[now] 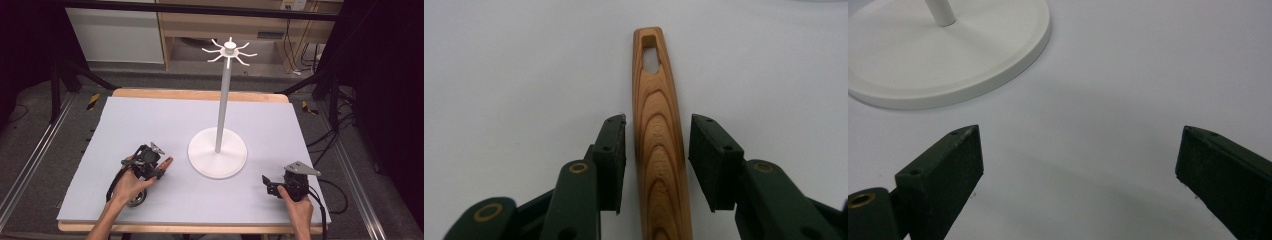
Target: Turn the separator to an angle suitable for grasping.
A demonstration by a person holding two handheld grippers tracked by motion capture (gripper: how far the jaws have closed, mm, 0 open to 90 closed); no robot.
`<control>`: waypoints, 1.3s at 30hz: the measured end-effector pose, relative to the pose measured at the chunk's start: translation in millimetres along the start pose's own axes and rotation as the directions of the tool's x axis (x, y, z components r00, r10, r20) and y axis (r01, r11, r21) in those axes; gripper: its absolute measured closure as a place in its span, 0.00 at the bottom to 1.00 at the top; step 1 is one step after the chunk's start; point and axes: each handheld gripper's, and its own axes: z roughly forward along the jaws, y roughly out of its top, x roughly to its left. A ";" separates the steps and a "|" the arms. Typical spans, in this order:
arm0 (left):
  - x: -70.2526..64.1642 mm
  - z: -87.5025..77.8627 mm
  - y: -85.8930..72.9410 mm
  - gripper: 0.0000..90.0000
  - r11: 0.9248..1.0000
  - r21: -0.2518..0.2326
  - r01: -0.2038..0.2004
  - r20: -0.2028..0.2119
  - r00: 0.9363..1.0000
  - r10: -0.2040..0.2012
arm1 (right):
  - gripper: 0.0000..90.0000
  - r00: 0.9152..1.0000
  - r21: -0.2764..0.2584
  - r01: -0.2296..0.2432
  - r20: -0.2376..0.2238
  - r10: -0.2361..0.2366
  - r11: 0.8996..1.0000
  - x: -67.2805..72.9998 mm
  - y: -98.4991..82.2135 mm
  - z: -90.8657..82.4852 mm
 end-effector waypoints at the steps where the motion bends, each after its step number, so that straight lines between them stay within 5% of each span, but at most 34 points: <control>1: 0.5 1.2 -0.2 0.65 1.000 0.013 -0.002 -0.003 1.000 0.002 | 0.06 1.000 0.000 0.000 0.000 0.000 1.000 0.0 0.0 0.0; 10: 5.4 4.6 0.6 0.70 0.999 0.031 0.015 0.040 0.999 -0.016 | 0.06 1.000 0.003 0.002 -0.004 -0.002 1.000 0.1 0.1 0.9; 28: 6.9 5.1 7.7 0.74 0.996 0.084 0.032 0.036 0.999 -0.035 | 0.06 1.000 0.006 -0.006 -0.008 0.006 1.000 -1.9 0.1 0.3; 39: 9.2 0.0 5.6 0.75 0.998 0.057 0.030 0.054 0.998 -0.033 | 0.06 1.000 0.010 -0.006 -0.011 0.006 1.000 -2.7 -0.1 0.5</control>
